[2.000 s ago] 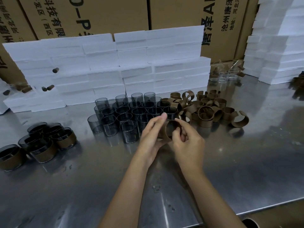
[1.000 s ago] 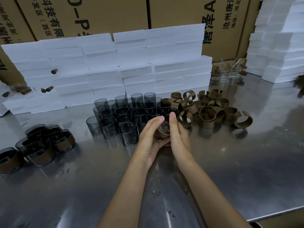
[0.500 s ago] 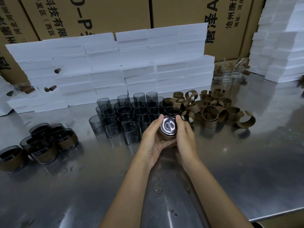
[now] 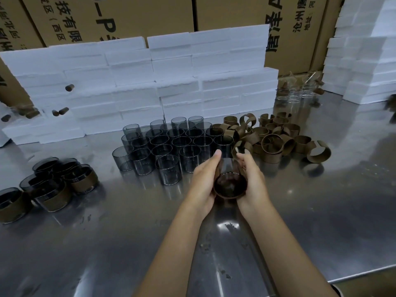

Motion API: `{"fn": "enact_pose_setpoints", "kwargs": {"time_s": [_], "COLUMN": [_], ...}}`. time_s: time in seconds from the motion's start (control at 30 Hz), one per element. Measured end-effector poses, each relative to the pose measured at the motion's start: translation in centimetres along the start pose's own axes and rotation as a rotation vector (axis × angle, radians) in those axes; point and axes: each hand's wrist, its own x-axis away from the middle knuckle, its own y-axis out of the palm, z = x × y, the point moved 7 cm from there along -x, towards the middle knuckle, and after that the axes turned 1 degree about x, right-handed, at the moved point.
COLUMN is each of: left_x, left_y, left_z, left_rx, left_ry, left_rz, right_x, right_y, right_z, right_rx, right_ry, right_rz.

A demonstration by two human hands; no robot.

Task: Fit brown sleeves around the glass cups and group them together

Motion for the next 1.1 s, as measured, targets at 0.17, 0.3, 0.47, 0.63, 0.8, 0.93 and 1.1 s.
{"fn": "enact_pose_setpoints", "kwargs": {"time_s": [0.17,0.3,0.47,0.63,0.8,0.93,1.1], "left_x": [0.1,0.3,0.5,0.4,0.2,-0.2,-0.4], "left_y": [0.4,0.5,0.5,0.5,0.2,-0.3,-0.3], "left_z": [0.3,0.6,0.4,0.3,0.4,0.3,0.4], "left_rx": [-0.039,-0.044,0.002,0.006,-0.019,-0.04,-0.139], "left_ry": [0.088,0.129,0.129,0.135,0.155,0.162,0.187], "left_rz": [0.046,0.061,0.047,0.057,0.075,0.118,0.094], "right_x": [0.0,0.3,0.9,1.1,1.0,0.9,0.9], "right_y": [0.2,0.7,1.2,1.2,1.3,1.1,0.8], "right_z": [0.1,0.4,0.5,0.5,0.2,0.3,-0.3], "right_rx": [-0.069,-0.134,-0.156,-0.121,-0.104,-0.119,-0.116], "right_ry": [0.035,0.082,0.106,0.09,0.065,0.073,0.052], "right_rz": [-0.101,-0.177,-0.143,-0.096,-0.086,-0.082,-0.071]}}
